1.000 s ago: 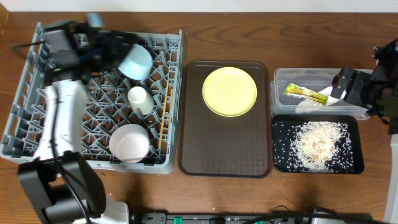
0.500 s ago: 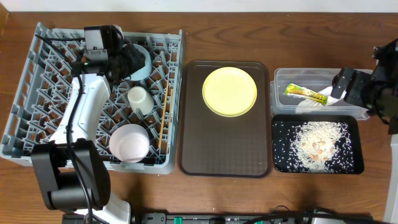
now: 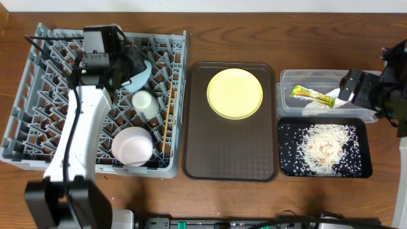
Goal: Sort waste into correct bins and load items into the dishwasher
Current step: 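Move the left gripper back to the yellow plate on the brown tray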
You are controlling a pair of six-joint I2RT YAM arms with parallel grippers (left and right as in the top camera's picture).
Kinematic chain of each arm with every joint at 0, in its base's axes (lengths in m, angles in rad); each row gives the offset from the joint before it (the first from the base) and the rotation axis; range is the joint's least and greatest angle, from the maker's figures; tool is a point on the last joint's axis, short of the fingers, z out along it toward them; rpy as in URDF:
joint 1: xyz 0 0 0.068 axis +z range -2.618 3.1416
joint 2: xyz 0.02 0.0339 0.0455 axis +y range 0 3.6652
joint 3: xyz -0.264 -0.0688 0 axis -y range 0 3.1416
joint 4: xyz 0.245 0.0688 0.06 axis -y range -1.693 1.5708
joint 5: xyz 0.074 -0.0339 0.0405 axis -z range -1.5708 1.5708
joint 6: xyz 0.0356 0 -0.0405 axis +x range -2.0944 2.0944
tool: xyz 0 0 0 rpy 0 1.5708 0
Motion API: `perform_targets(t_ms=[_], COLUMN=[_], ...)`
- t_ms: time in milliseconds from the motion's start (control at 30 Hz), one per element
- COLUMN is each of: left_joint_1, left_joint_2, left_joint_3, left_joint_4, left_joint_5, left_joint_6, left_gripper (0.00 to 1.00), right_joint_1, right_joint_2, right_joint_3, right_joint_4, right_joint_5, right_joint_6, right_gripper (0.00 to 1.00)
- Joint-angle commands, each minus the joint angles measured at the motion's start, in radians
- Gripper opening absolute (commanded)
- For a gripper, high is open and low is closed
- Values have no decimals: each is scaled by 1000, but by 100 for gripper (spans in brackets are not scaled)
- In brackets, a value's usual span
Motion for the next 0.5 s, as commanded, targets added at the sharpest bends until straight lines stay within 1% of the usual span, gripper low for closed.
perform_targets(t_ms=[0,67,133,200,267,333,467], left_joint_1=[-21,-24,-27,-32,-54,-95,-228], left_joint_2=[-29,-16,-3,4,2,-3,-1], left_joint_3=[1,1,1,1,1,1,1], left_joint_4=[11,10,-1,-9,-4,2,-5], left_joint_5=[-179,-206,-188,-112,-4,45,59], left_joint_6=[51,50,50,56,89,102,103], left_gripper=[24,23,23,23,24,24,34], right_joint_1=[-3,-3,-3,-3,-3,-3,-3], right_joint_2=[0,0,0,0,0,0,0], right_joint_3=[11,11,11,11,11,11,11], right_joint_4=[-1,-1,-1,-1,-1,-1,-1], right_joint_5=[-4,-4,-4,-4,-4,-4,-4], right_joint_6=[14,14,14,14,14,14,14], right_gripper=[99,99,99,99,99,99,99])
